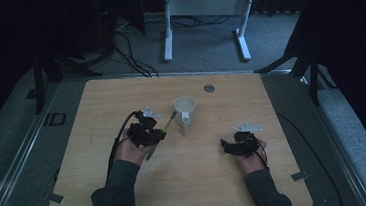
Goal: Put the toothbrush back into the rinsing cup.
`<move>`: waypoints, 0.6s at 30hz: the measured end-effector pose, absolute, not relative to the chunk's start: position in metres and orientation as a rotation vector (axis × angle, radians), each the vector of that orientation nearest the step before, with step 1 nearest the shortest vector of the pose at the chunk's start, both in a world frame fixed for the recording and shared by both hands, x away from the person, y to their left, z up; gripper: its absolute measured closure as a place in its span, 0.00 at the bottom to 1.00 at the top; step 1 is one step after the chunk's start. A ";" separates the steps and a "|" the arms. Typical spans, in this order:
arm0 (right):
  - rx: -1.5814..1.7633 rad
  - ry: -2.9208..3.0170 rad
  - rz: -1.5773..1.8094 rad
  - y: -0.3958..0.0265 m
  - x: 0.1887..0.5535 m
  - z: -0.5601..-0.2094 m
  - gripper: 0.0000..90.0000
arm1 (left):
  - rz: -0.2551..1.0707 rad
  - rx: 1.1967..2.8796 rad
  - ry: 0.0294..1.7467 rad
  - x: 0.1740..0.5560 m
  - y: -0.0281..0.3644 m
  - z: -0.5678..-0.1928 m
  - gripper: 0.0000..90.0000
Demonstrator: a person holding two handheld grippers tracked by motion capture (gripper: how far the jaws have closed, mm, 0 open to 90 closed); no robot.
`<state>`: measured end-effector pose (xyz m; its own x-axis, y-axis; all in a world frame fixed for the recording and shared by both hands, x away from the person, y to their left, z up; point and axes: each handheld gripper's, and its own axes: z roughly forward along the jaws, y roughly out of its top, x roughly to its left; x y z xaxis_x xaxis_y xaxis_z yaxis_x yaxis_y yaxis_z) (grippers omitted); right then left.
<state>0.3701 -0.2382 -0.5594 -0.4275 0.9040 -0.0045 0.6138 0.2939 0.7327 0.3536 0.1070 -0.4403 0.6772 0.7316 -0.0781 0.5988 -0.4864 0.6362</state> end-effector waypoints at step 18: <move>1.358 2.147 0.933 -0.238 0.370 -0.559 0.28 | 0.271 2.186 0.988 0.356 0.109 -0.430 0.88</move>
<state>0.3701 -0.2382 -0.5595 -0.4271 0.9042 -0.0046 0.6135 0.2935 0.7331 0.3563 0.1095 -0.4303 0.6854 0.7220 -0.0942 0.5727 -0.4546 0.6822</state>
